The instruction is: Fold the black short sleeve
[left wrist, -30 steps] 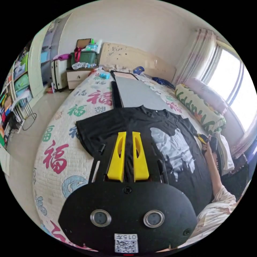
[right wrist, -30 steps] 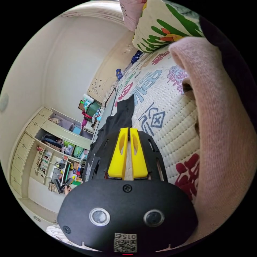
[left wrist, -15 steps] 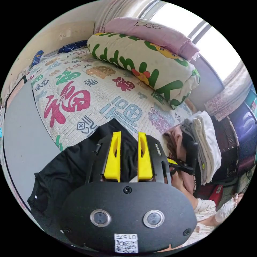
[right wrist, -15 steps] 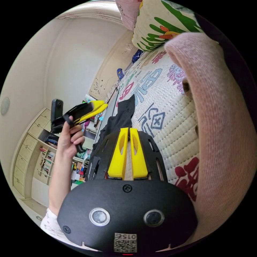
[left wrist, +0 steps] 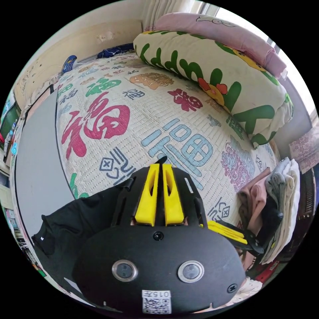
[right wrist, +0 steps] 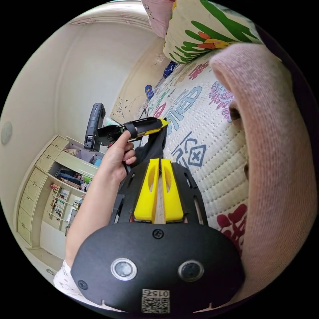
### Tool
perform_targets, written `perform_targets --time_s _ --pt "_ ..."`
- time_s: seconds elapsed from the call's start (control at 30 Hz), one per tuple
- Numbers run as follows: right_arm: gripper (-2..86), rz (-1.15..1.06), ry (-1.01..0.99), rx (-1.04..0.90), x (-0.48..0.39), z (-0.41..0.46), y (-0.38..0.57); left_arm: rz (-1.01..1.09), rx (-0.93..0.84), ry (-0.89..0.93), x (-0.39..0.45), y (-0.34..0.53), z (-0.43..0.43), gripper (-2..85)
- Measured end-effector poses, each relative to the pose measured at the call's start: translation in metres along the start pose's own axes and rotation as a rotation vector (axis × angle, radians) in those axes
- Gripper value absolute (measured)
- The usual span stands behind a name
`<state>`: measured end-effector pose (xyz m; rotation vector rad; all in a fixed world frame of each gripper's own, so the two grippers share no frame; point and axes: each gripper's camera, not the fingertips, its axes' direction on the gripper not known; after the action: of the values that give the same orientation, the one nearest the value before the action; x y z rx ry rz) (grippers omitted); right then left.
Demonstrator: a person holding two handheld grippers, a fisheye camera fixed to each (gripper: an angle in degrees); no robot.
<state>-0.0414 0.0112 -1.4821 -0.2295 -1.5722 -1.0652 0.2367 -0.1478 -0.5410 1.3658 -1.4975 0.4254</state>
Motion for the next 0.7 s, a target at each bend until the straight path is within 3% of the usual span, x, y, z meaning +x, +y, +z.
perform_targets --time_s 0.33,0.43,0.6,0.7 --pt "0.3 -0.307 -0.225 0.022 -0.002 0.006 0.070 -0.007 0.346 0.194 -0.074 0.107 -0.137 1.0" --pt "0.5 -0.524 -0.263 -0.109 -0.036 0.031 0.106 -0.003 0.435 0.212 -0.105 0.178 -0.186 1.2" --pt "2.5 -0.859 -0.324 -0.510 -0.070 0.110 0.197 -0.045 0.432 0.175 -0.150 0.301 -0.211 2.9" --pt "10.3 -0.962 -0.327 -0.606 -0.054 0.130 0.232 -0.110 0.426 0.106 -0.170 0.345 -0.207 10.1"
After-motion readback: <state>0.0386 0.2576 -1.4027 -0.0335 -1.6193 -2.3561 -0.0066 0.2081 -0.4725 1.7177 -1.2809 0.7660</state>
